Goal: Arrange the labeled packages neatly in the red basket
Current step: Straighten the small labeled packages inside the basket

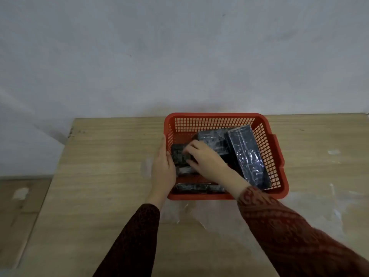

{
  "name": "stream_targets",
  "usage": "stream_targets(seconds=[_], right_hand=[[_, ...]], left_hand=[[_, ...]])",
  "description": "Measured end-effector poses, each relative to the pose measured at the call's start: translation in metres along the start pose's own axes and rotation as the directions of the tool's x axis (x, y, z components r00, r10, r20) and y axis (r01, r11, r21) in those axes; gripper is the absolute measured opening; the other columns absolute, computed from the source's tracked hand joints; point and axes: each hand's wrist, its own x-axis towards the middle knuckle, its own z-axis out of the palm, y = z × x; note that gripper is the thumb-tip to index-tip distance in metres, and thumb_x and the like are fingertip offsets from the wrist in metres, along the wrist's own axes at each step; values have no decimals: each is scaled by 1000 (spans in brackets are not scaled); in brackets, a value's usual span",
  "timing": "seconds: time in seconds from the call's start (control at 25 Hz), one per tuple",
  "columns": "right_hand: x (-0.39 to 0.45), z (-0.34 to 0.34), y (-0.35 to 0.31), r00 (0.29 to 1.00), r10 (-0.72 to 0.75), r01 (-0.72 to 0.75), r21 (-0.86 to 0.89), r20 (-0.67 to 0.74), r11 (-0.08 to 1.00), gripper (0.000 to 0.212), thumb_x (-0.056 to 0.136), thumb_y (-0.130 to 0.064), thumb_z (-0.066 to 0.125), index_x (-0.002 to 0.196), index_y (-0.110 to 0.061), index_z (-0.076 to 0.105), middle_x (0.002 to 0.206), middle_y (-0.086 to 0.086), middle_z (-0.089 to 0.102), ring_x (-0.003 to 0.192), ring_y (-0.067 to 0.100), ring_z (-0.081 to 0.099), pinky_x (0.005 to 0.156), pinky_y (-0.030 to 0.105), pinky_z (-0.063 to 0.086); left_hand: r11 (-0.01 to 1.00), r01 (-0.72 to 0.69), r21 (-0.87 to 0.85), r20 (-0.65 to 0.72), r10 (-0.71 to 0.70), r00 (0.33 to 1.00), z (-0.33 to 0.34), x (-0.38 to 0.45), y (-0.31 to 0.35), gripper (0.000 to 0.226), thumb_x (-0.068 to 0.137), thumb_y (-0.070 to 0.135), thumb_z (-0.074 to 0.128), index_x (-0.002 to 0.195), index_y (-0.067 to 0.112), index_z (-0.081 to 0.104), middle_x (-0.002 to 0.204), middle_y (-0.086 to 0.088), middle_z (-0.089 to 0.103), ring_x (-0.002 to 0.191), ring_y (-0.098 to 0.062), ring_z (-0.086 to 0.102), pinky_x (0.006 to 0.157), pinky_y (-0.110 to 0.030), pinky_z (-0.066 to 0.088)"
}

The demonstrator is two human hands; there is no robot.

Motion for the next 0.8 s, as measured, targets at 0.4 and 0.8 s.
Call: stream_targets(seconds=[0.4,0.8], right_hand=[[50,29,3,973,19,66,-355,230,932,49,88,-20,59,131,-7,40,127,17,50,116,34,48,92,43,46],[101,-29,32,900,198,-213,-3,389,977,36,84,-27,69,114,-10,59,100,1,61,97,27,53,72,23,36]], left_hand=[[996,57,-66,15,-56,998,0,2,-4,52,102,16,31,151,24,18,144,10,36,129,1,33,94,7,20],[990,40,-137,26,-37,999,-2,0,-3,50,101,10,33,150,16,22,135,17,35,90,34,38,78,8,30]])
